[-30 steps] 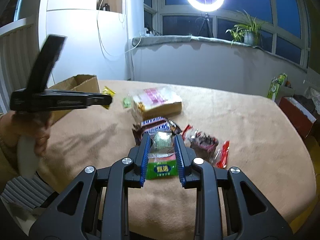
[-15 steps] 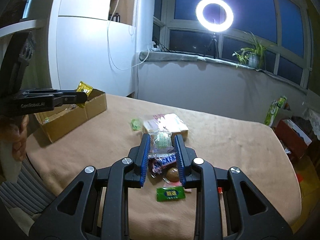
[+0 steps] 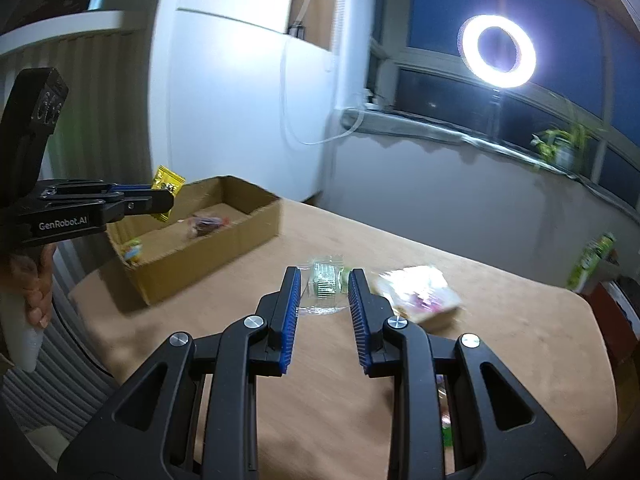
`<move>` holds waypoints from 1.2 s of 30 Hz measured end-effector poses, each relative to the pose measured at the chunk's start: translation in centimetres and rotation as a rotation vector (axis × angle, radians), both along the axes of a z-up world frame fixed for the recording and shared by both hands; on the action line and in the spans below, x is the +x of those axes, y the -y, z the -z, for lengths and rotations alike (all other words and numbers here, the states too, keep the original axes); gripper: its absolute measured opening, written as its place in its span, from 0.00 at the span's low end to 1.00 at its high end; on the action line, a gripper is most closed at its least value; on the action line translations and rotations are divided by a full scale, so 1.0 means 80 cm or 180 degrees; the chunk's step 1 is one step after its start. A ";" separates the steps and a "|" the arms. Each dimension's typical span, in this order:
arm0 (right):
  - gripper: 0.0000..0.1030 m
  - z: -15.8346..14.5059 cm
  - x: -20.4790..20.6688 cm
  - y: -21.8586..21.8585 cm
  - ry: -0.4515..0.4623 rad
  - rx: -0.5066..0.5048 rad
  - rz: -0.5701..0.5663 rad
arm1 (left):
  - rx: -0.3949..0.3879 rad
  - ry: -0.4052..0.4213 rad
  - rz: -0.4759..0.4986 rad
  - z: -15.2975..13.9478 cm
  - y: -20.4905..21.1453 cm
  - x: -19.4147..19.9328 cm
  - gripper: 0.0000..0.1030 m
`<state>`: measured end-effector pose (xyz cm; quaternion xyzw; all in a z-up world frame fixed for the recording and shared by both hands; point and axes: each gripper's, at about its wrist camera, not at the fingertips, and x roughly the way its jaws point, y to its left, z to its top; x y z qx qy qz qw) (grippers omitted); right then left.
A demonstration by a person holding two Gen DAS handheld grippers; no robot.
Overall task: Organize snacks
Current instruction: 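Carry both candies into the cardboard box and open both grippers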
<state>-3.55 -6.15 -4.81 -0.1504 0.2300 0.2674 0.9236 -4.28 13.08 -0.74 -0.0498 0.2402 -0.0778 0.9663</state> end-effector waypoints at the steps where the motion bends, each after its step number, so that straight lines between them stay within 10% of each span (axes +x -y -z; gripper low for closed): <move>1: 0.25 0.001 0.001 -0.010 -0.0007 -0.0006 -0.0044 | -0.0008 -0.0003 -0.0036 0.000 -0.008 -0.002 0.11; 27: 0.32 0.045 0.065 -0.237 -0.0225 -0.0095 -0.1038 | -0.0047 -0.0372 -0.0427 0.048 -0.121 0.017 0.11; 30: 0.60 0.056 0.067 -0.235 -0.0243 -0.0095 -0.0991 | -0.0037 -0.0417 -0.0508 0.054 -0.124 0.018 0.33; 36: 0.61 0.077 0.066 -0.218 -0.0373 -0.0298 -0.0846 | -0.0120 -0.0414 -0.0678 0.060 -0.145 0.005 0.54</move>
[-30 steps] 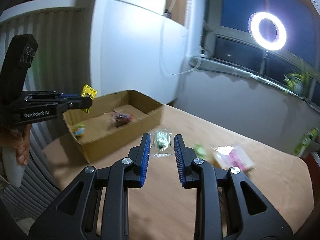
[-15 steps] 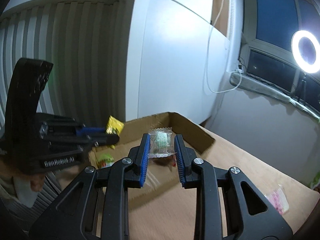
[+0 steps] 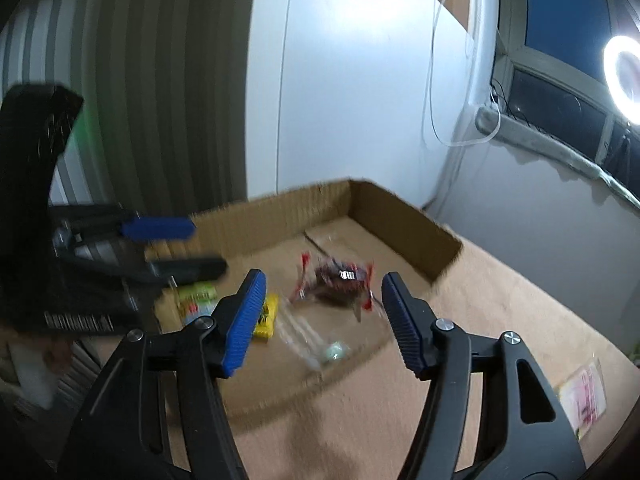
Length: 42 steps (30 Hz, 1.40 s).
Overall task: Organize snacks
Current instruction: 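Carry both candies into the cardboard box and open both grippers, then move both tools back to the snack pile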
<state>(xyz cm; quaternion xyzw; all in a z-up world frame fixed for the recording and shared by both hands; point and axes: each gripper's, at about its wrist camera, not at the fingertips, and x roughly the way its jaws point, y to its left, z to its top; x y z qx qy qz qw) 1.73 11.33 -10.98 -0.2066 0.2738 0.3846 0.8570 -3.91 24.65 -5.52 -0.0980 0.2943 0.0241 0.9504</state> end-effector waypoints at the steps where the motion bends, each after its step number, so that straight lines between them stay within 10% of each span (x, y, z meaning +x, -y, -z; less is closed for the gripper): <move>1: 0.61 0.003 -0.008 0.002 0.0027 -0.0059 0.0001 | -0.0012 0.0003 -0.0020 0.000 -0.003 -0.002 0.54; 14: 0.62 0.016 -0.063 0.010 0.0341 -0.0527 -0.0243 | -0.0078 -0.0035 -0.0155 0.003 -0.017 -0.016 0.54; 28: 0.62 -0.008 -0.061 0.036 0.0361 -0.0329 -0.0106 | -0.0115 -0.0041 -0.0066 -0.002 0.005 -0.020 0.55; 42: 0.92 -0.024 -0.098 0.170 0.0368 -0.0010 0.0664 | 0.0072 0.0113 0.0323 -0.039 0.096 -0.012 0.73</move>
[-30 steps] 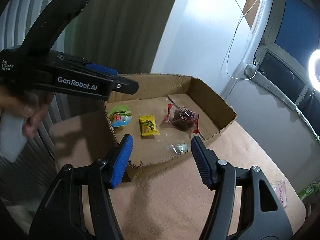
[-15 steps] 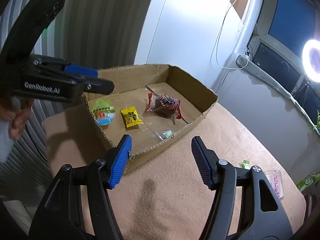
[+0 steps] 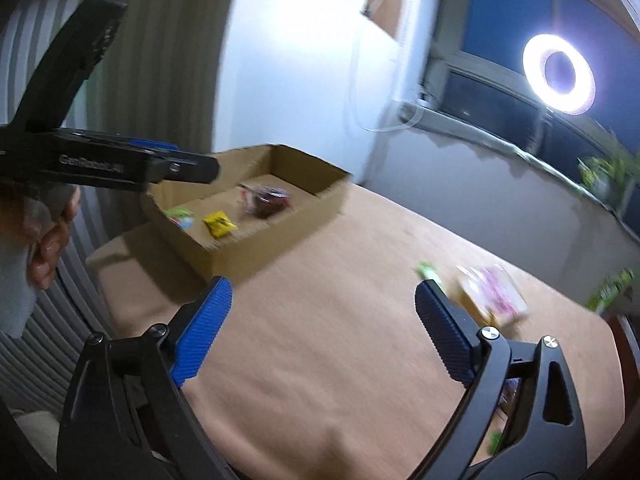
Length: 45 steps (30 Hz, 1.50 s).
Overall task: Organize snacks
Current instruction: 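Move both tools back to the snack pile, then grasp the Snickers bar with the left gripper while the right gripper grasps the green candy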
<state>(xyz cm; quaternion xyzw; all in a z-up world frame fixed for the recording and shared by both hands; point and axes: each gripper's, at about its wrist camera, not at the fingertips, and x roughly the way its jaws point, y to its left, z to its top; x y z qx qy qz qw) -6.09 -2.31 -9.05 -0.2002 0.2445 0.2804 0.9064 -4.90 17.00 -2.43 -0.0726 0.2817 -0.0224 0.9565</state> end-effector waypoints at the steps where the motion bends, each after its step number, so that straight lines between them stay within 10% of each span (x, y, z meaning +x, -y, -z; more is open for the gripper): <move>1: 0.92 0.000 -0.001 0.013 -0.0008 0.0007 0.0058 | 0.0017 -0.0006 0.0043 -0.001 0.010 0.002 0.74; 22: 0.92 0.028 -0.001 0.229 -0.0262 0.0262 0.0924 | 0.0375 -0.0262 0.1023 0.012 0.230 0.048 0.74; 31: 0.92 0.046 0.015 0.237 -0.0435 0.0316 0.0853 | 0.0396 -0.0398 0.1291 0.030 0.274 0.067 0.74; 45: 0.63 0.070 0.038 0.232 -0.0577 0.0264 0.0776 | 0.0273 -0.0498 0.1702 0.060 0.321 0.117 0.65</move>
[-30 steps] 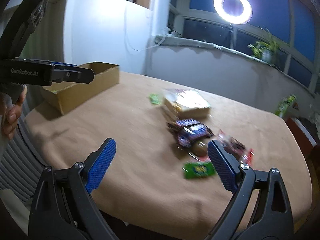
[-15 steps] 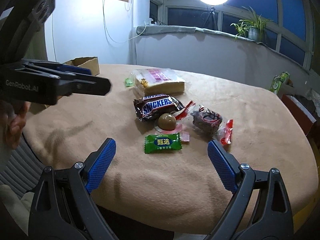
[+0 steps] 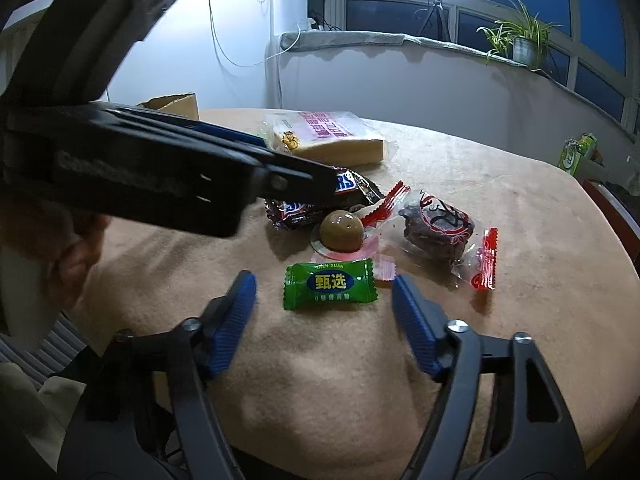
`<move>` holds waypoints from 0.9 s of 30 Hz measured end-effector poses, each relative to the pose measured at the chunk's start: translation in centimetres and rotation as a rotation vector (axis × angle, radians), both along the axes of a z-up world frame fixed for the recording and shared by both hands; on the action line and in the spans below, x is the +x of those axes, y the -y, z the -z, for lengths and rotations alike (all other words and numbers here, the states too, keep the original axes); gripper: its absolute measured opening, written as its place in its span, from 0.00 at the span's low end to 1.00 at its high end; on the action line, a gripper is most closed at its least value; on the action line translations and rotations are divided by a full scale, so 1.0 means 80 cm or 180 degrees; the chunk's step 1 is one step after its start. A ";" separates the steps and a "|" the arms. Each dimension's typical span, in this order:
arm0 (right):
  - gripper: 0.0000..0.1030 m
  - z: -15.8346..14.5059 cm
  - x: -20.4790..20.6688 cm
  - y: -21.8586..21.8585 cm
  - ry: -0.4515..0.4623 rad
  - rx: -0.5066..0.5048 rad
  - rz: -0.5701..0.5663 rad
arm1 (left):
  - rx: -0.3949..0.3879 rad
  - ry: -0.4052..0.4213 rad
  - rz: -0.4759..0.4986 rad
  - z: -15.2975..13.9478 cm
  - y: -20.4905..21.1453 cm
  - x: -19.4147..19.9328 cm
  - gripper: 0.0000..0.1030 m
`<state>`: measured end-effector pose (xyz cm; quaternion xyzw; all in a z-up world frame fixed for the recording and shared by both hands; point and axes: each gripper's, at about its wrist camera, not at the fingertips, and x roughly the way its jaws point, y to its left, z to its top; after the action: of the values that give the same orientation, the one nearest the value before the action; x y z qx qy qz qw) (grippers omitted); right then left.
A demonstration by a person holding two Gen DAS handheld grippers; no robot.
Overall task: Organize snacks
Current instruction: 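Grasp the Snickers bar with the left gripper while the right gripper grasps the green candy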
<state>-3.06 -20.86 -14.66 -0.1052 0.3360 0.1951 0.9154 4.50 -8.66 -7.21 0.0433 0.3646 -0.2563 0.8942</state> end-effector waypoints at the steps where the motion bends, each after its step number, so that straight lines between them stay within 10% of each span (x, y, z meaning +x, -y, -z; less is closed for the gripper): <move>1: 0.57 0.000 0.000 -0.001 0.0002 -0.0011 -0.0017 | 0.0002 -0.0013 0.0031 0.002 0.003 0.003 0.57; 12: 0.35 0.000 0.000 0.002 0.0017 -0.0020 -0.0049 | 0.0164 -0.0038 0.0112 0.015 0.016 0.008 0.25; 27: 0.34 -0.014 -0.004 0.019 0.0112 0.0057 0.0054 | 0.0060 0.0024 0.0145 0.000 0.009 0.004 0.25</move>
<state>-3.41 -22.40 -13.55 -0.0976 0.3191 0.1885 0.9237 4.79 -9.37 -7.17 0.0610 0.3625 -0.2730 0.8890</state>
